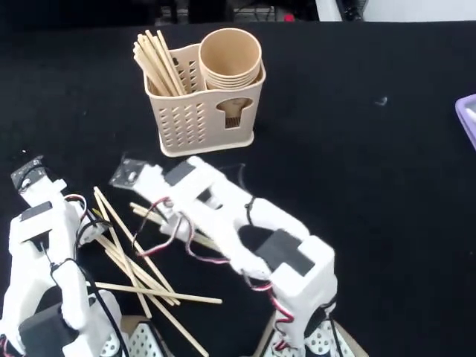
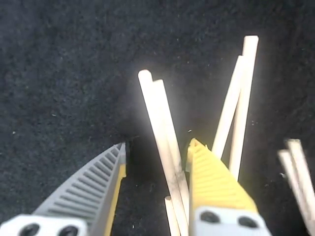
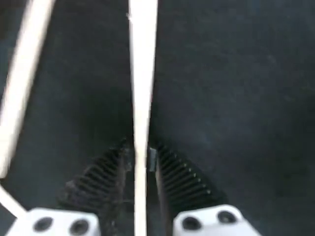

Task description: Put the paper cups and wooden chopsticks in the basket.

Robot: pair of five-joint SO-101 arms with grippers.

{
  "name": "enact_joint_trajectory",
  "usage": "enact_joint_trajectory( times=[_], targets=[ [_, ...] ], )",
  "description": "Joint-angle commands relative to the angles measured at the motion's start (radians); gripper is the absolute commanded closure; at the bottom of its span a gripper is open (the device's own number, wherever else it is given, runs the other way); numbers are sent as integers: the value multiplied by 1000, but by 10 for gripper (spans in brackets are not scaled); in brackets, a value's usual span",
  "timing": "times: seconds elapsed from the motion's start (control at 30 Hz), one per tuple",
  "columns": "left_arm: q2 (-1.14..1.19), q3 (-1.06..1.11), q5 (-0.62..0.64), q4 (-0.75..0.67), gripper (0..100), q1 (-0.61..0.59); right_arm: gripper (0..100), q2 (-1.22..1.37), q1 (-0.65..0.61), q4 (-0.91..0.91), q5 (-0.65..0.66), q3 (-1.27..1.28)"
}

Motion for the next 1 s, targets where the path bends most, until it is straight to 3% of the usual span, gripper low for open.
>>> enact_joint_trajectory(
  times=[0.0, 0.5, 0.77, 0.97],
  targets=[
    [-9, -41, -3, -9, 801, -24, 988, -102, 81, 20, 15, -2],
    [-11, -39, -2, -9, 801, -24, 988, -430, 83, -130, -38, 225],
    [-8, -41, -2, -9, 801, -24, 988, -835, 46, 2, -83, 33],
    [-8, -39, -2, -9, 801, -24, 988, -920, 63, -169, -91, -101]
  ],
)
